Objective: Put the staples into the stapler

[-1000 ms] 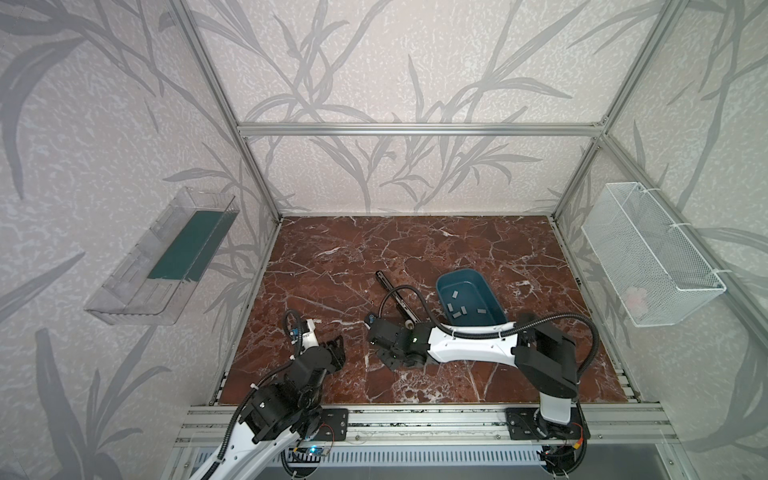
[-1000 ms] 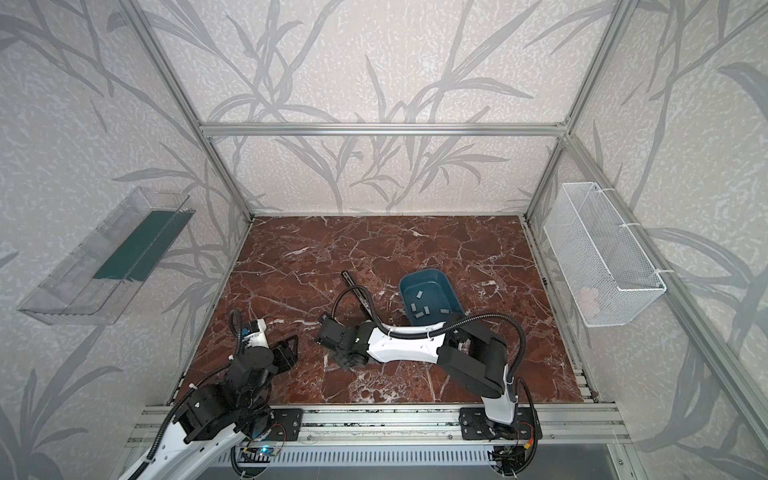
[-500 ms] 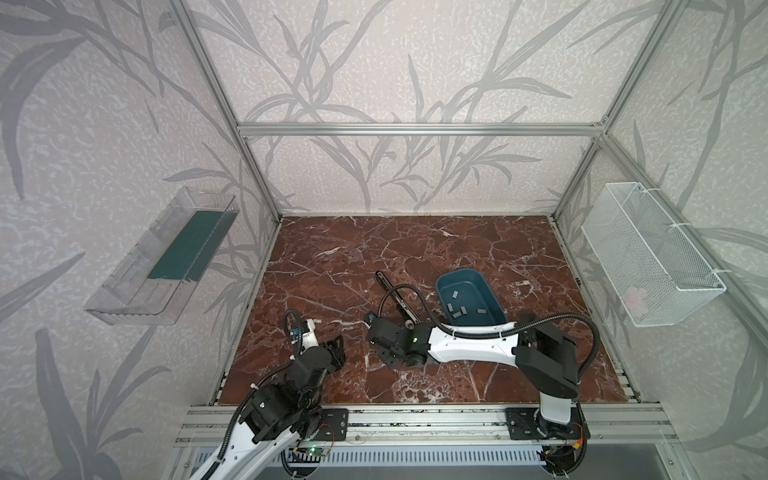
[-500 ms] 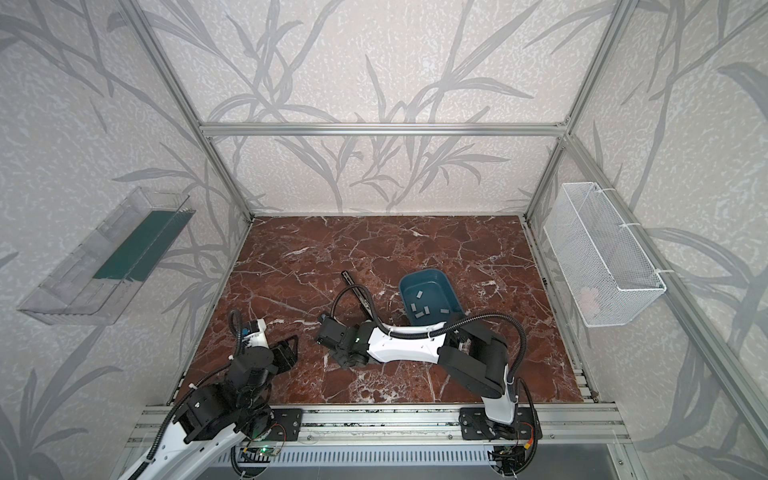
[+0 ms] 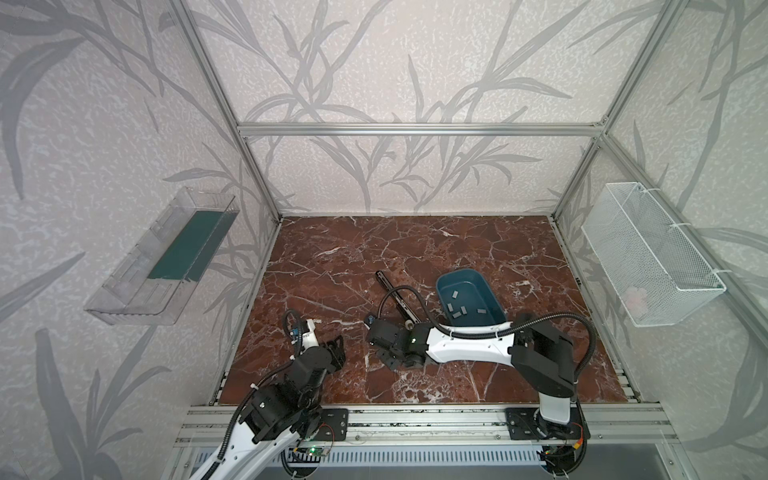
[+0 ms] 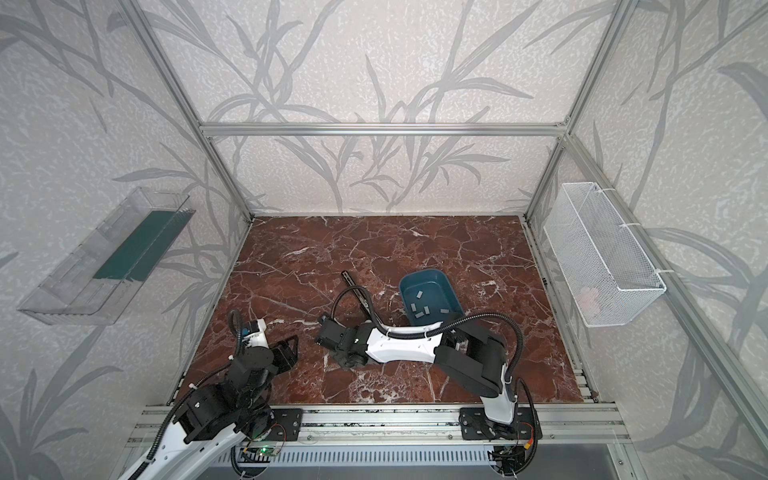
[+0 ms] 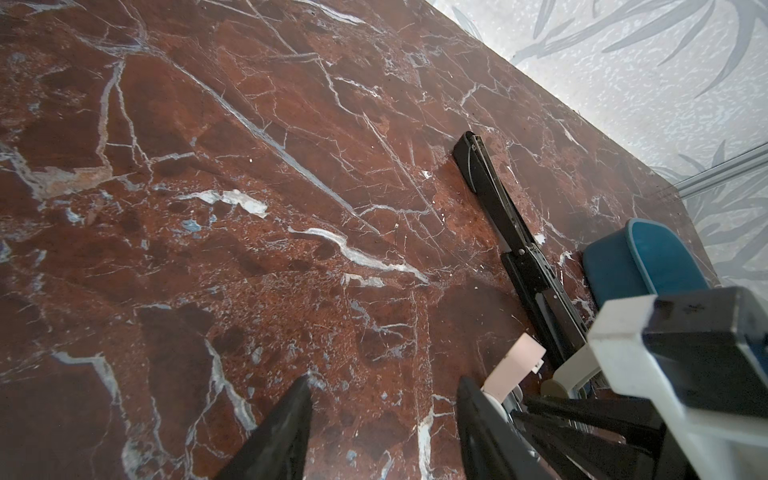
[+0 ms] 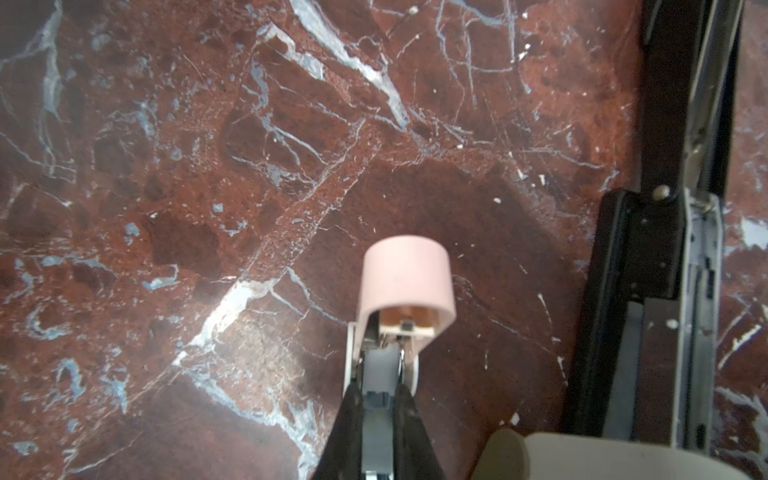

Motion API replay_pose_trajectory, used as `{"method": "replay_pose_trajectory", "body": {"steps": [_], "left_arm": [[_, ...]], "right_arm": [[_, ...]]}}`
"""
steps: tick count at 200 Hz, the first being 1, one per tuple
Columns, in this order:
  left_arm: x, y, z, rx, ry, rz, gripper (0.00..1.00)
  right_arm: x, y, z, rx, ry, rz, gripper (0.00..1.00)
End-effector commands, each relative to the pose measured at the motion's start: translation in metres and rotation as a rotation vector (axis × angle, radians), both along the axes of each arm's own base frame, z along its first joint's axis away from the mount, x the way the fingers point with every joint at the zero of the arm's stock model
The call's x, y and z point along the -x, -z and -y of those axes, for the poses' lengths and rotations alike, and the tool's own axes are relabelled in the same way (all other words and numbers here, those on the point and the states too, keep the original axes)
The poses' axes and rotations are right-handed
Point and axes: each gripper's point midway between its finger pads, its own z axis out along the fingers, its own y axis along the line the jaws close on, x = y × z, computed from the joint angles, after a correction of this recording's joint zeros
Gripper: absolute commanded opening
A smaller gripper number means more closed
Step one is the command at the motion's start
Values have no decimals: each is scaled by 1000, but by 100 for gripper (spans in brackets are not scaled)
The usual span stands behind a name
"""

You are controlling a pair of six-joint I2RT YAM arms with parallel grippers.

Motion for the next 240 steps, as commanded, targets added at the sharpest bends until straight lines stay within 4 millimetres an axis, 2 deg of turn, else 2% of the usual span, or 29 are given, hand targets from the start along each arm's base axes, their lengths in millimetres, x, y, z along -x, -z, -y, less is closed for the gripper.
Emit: {"method": "replay_pose_trajectory", "body": {"steps": [1,75,240], "left_arm": [[0,2,-3,-20,-5,3,57],[0,2,-4,-21,-7,3,57],[0,2,-4,-23,-8,5,57]], "right_arm": [[-2,0,-2,16,-2,6,13],[1,-5,0,-5,17,-11,13],[12,0,13,-12,55,-71,12]]}}
